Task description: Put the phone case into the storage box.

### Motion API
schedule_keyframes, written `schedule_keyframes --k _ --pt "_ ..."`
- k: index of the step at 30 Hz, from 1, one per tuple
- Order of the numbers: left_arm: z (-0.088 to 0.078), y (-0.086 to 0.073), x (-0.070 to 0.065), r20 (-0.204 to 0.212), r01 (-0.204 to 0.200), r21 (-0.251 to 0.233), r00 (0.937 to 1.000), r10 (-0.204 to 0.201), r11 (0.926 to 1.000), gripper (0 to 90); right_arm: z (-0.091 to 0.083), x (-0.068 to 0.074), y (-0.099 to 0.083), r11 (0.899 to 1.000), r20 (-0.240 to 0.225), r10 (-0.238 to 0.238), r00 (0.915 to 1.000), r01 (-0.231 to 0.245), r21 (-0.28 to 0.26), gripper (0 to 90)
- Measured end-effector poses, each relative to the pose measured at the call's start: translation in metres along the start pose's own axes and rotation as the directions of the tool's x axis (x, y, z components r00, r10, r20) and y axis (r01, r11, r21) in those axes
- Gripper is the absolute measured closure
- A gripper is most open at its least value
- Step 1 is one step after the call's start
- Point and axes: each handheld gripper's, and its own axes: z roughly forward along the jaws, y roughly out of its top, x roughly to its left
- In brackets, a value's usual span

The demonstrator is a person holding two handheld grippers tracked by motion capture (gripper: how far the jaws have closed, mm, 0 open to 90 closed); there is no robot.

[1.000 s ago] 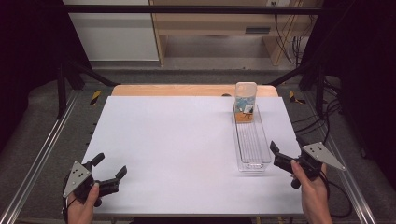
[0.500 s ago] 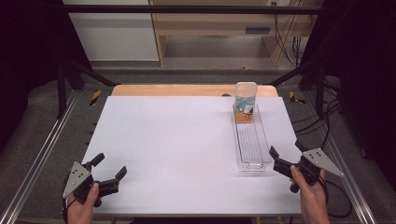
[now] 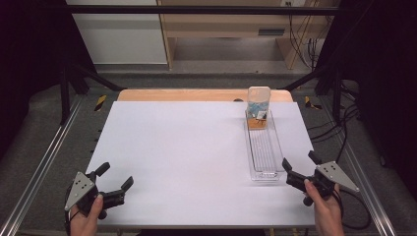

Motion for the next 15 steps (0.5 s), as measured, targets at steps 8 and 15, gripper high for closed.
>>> schedule_keyframes --k 8,15 --pt "0.0 0.0 -0.001 0.023 -0.006 -0.006 0.9997 0.006 1.0 2.4 0.003 0.011 -0.008 0.999 -0.061 -0.044 0.9972 0.043 -0.007 5.3" --pt "0.001 0.0 -0.002 0.048 -0.016 -0.013 0.9987 0.017 0.9998 2.1 0.007 0.018 -0.014 0.999 -0.095 -0.054 0.994 0.052 -0.015 5.3"
